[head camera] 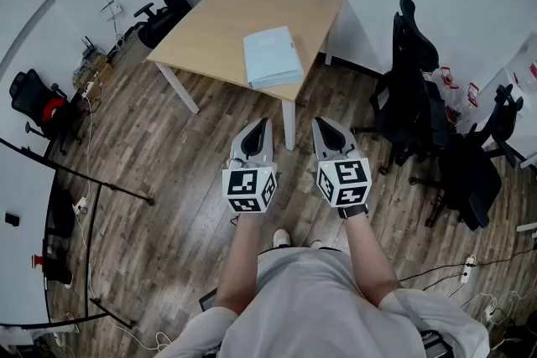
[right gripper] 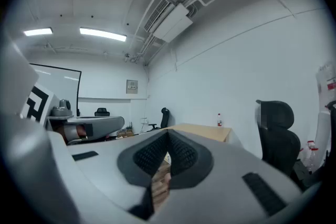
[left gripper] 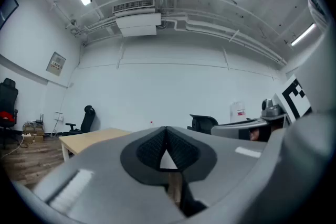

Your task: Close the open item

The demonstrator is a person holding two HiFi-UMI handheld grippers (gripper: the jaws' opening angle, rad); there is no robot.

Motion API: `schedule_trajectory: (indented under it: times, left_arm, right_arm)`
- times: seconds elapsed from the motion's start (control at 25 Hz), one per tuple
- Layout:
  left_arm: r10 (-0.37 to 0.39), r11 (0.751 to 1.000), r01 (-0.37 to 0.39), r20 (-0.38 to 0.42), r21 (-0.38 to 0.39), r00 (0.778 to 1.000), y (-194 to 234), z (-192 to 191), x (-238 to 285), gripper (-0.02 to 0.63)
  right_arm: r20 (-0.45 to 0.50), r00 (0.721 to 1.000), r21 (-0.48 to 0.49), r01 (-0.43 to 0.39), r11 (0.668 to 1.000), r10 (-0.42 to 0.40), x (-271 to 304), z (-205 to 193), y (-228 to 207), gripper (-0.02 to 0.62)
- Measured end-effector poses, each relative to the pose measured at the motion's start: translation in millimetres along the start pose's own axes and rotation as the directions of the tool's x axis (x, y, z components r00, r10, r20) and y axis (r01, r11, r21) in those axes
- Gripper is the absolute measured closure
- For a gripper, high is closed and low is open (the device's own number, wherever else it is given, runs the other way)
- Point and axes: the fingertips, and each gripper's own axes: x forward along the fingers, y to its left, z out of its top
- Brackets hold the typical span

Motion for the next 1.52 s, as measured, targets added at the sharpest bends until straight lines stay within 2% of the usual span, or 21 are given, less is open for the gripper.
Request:
schedule_trajectory:
  times: [0.64, 1.0, 1.24, 1.52]
  left_arm:
    - [-0.043, 0.997, 0.044, 0.026, -0.057, 0.999, 54, 0, -15, 0.597]
    - [-0.068, 0.996, 0.070, 0.026, -0.059, 0.997, 66, -11, -18, 0.597]
    - [-0.060, 0.996, 0.062, 0.031, -0.059, 0.998, 78, -13, 7, 0.597]
    - [-0.056, 0.998, 0.056, 0.027, -0.013, 0.998, 88, -11, 68, 0.597]
  right_arm:
    - [-0.002, 1.000, -0.031, -0.015, 0.999, 0.015, 34, 0, 63, 0.583]
    - [0.015, 0.999, 0.000, 0.032, 0.999, -0.032, 45, -7, 72, 0.583]
    - [0.013, 1.000, 0.002, 0.025, 1.000, -0.025, 67, -11, 60, 0.583]
    - [0.030, 0.999, 0.032, 0.013, 0.999, -0.014, 121, -9, 19, 0.583]
